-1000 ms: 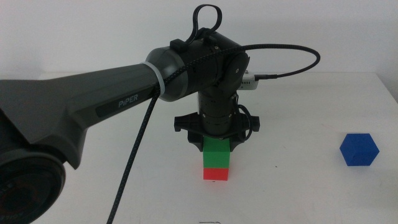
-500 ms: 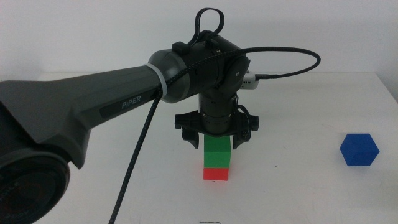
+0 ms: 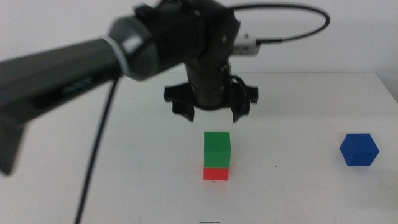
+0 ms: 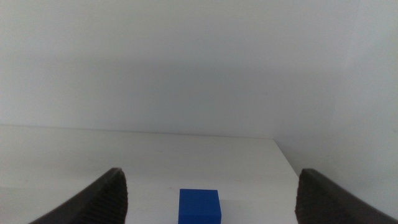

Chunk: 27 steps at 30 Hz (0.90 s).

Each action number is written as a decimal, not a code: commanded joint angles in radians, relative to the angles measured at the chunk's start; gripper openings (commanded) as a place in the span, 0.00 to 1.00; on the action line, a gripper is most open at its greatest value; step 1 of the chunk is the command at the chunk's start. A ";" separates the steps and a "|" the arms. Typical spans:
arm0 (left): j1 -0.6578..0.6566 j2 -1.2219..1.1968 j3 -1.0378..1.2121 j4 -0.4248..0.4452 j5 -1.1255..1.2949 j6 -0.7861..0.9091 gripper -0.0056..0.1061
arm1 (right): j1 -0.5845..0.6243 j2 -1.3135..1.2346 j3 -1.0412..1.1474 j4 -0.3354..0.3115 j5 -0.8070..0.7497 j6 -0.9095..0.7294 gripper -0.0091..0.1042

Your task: Stack red cubes first, then green, then blue cubes in a specific spot.

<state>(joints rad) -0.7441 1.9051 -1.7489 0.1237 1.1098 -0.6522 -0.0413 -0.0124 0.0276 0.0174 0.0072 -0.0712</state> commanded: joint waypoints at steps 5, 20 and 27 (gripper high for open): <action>0.003 -0.208 -0.027 0.064 0.006 0.135 0.87 | -0.005 -0.015 -0.011 -0.011 -0.076 -0.010 0.71; 0.121 -0.689 0.092 -0.135 0.104 0.775 0.87 | -0.005 -0.015 -0.011 -0.011 -0.076 -0.010 0.71; 0.273 -0.923 0.373 -0.383 -0.087 0.912 0.87 | -0.005 -0.015 -0.011 -0.011 -0.076 -0.010 0.71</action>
<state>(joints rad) -0.4907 1.0286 -1.3937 -0.1864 1.1223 0.2328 -0.0413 -0.0124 0.0276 0.0174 0.0072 -0.0712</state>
